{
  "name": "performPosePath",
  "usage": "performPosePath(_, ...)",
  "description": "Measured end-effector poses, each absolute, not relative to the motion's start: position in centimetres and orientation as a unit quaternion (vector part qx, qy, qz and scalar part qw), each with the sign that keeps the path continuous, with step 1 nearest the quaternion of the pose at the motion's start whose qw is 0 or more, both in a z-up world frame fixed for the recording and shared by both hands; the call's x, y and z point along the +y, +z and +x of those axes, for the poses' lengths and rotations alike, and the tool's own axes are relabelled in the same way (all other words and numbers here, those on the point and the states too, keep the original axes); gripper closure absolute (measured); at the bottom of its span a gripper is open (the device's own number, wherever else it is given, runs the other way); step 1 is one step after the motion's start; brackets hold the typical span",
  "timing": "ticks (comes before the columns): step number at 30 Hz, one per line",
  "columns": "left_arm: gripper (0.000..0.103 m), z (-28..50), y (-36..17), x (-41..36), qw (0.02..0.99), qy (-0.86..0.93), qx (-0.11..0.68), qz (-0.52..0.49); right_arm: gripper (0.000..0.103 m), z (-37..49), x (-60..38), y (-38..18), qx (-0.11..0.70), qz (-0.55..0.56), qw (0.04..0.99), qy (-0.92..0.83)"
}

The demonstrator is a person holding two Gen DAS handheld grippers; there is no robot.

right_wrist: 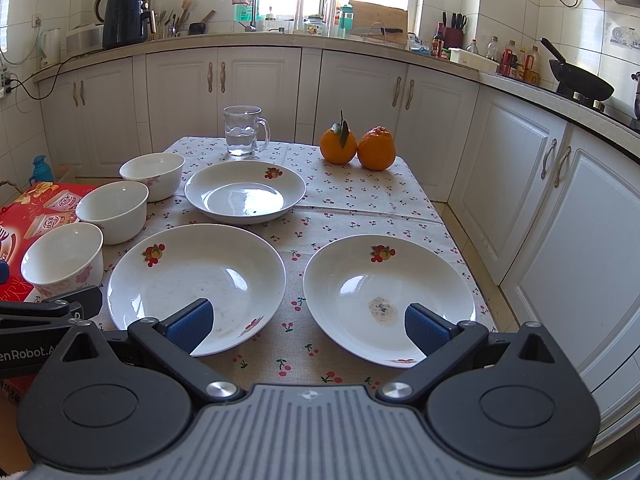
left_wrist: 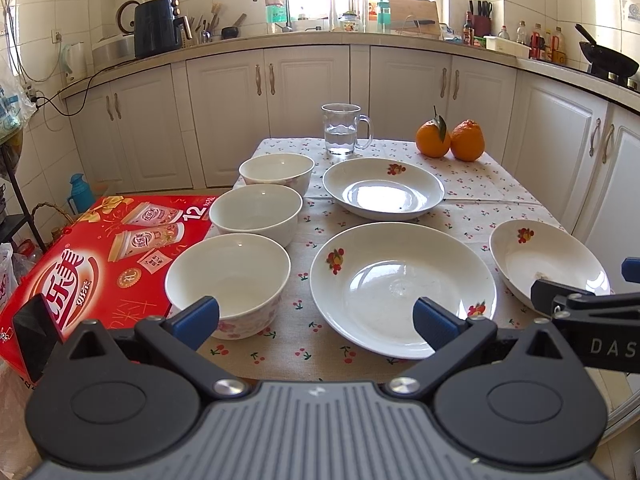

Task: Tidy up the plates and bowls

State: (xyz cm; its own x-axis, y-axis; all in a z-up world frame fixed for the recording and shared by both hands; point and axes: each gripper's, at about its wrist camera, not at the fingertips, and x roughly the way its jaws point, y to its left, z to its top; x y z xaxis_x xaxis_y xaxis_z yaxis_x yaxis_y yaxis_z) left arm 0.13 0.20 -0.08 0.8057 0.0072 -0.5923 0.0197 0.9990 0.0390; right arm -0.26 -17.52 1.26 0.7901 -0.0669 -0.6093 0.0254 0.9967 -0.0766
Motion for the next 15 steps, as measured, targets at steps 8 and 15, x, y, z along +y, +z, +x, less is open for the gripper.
performPosePath(8, 0.001, 0.14, -0.1, 0.09, 0.95, -0.003, 0.312, 0.023, 0.0, -0.29, -17.47, 1.44, 0.322, -0.033, 0.946, -0.022)
performPosePath(15, 0.001, 0.35, 0.0, -0.18, 0.952, -0.01, 0.304, 0.025, 0.0, -0.26, -17.5, 1.57, 0.32, -0.033, 0.947, -0.021)
